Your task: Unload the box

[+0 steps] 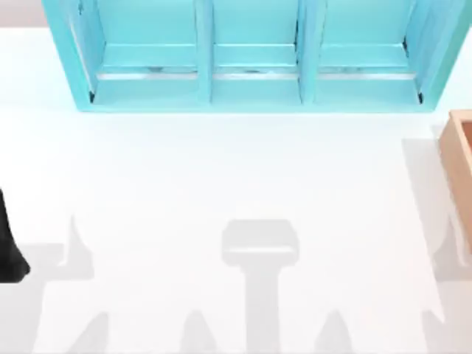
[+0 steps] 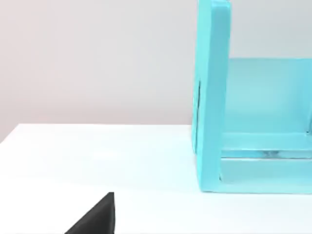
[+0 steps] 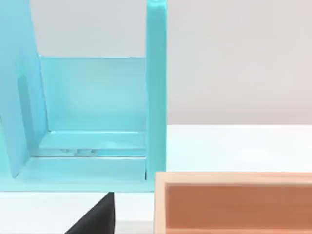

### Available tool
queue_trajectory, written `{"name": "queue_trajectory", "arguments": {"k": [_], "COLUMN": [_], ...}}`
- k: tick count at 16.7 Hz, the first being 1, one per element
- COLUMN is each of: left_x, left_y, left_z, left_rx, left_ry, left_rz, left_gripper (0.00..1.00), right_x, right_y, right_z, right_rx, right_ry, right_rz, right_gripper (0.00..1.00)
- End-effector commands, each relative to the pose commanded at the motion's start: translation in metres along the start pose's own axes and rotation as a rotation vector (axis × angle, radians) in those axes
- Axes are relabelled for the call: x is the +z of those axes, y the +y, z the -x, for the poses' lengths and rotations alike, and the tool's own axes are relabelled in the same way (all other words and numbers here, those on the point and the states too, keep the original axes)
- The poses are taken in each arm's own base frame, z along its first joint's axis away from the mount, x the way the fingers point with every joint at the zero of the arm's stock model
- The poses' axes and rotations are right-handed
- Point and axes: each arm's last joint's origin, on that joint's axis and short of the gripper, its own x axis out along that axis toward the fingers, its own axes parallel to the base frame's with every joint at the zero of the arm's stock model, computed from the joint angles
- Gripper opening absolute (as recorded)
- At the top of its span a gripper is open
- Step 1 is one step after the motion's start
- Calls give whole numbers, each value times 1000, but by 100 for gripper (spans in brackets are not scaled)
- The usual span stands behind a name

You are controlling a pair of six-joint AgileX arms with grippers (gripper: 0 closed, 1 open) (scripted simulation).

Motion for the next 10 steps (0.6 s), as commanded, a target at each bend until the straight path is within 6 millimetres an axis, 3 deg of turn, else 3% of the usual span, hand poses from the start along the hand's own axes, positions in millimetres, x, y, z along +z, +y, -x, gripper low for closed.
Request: {"name": "queue_trajectory", "arguments": {"k": [5,10], "left_x": [0,0], "left_y": [0,0], "left_z": [0,0], "left_rx": [0,0], "left_ry": [0,0], "left_rz": [0,0], "left_gripper": [100,100], "right_x": [11,49], "right_y": [-2,-11], "right_z": [0,-14], "right_rx": [-17,-70], "right_ry": [66,389], "right_rz": [19,77], "right_gripper": [100,100]}}
